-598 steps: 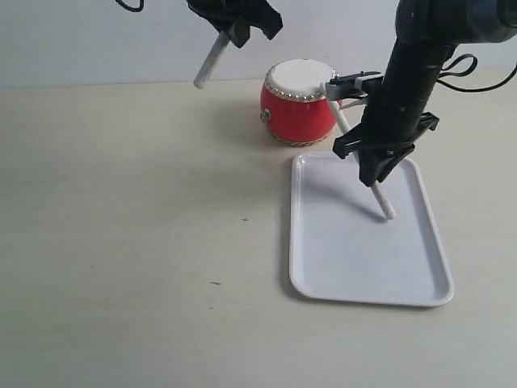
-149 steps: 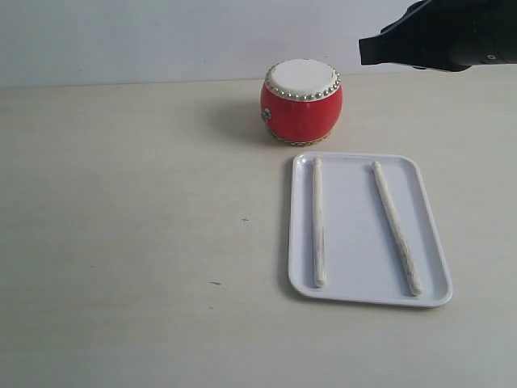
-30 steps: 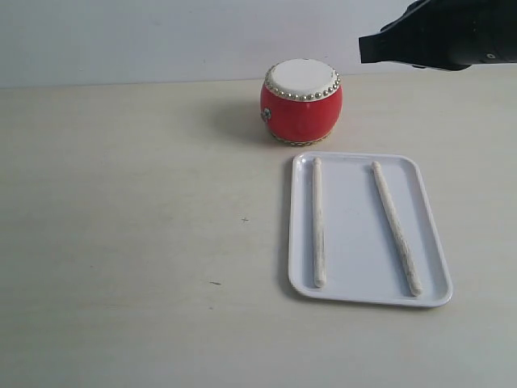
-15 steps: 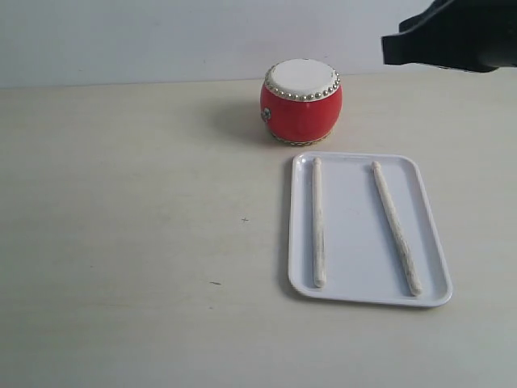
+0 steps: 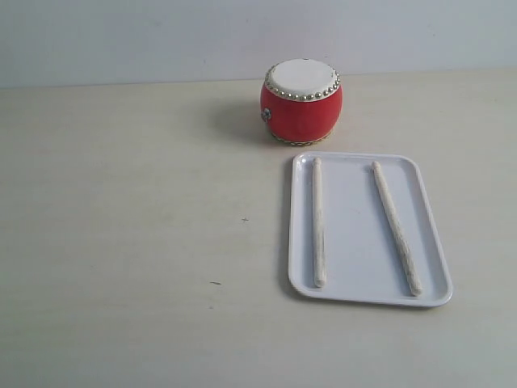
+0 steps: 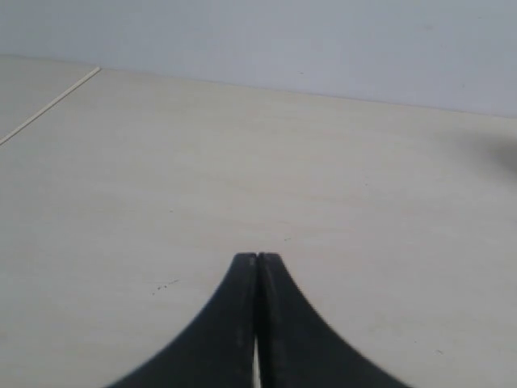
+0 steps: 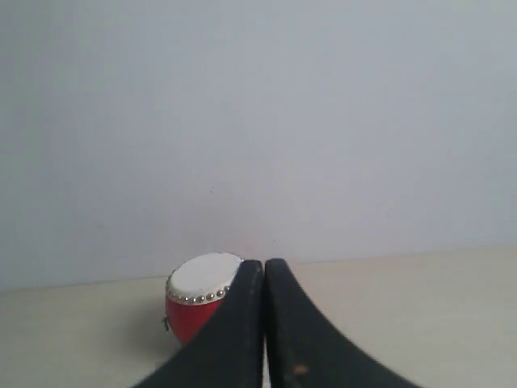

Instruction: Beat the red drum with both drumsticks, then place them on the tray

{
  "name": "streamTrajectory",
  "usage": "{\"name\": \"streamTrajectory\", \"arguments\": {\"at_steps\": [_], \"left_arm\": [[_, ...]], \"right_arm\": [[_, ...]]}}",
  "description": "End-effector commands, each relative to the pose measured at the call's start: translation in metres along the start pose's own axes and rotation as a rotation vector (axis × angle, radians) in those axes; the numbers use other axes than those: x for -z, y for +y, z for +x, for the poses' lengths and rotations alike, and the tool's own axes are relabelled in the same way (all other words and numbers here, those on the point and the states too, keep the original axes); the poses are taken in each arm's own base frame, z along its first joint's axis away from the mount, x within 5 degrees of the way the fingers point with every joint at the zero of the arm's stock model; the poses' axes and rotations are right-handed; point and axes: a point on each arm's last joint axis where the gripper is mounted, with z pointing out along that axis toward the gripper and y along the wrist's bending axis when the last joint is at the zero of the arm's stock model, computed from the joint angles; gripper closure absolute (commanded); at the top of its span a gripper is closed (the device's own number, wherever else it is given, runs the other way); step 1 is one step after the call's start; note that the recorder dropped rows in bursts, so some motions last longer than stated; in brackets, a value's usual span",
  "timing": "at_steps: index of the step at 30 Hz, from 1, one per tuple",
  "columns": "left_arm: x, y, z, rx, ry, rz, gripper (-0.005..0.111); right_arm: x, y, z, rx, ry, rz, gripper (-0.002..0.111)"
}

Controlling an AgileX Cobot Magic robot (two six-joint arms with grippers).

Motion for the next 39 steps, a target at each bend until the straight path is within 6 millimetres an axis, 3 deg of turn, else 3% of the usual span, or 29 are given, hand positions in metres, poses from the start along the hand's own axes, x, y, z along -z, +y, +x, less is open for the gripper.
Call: {"name": "streamTrajectory", "arguments": {"at_steps": [1,4,13,26,39], "left_arm": [[0.0,0.0,0.001,0.01,-0.003,-0.003,0.107],[0.0,0.0,0.001,0.01,-0.003,-0.003,0.107],[0.0,0.0,0.001,0.01,-0.003,-0.003,0.107],[0.0,0.0,0.001,0.01,-0.005,-0.002,0.107],[0.0,0.0,0.001,0.01,-0.005,-0.002,0.107]], "right_arm": [[0.011,0.0,-0.001,0.025,-0.054,0.005,0.108],[0.012,0.0,0.0,0.025,-0.048,0.004,0.108],[0.018,-0.021,0.046,0.226,-0.013,0.226,0.108],[0.011,-0.033,0.102,0.188,0.111,0.255,0.108],[0.012,-0.035,0.111,0.174,0.171,0.265,0.108]]}}
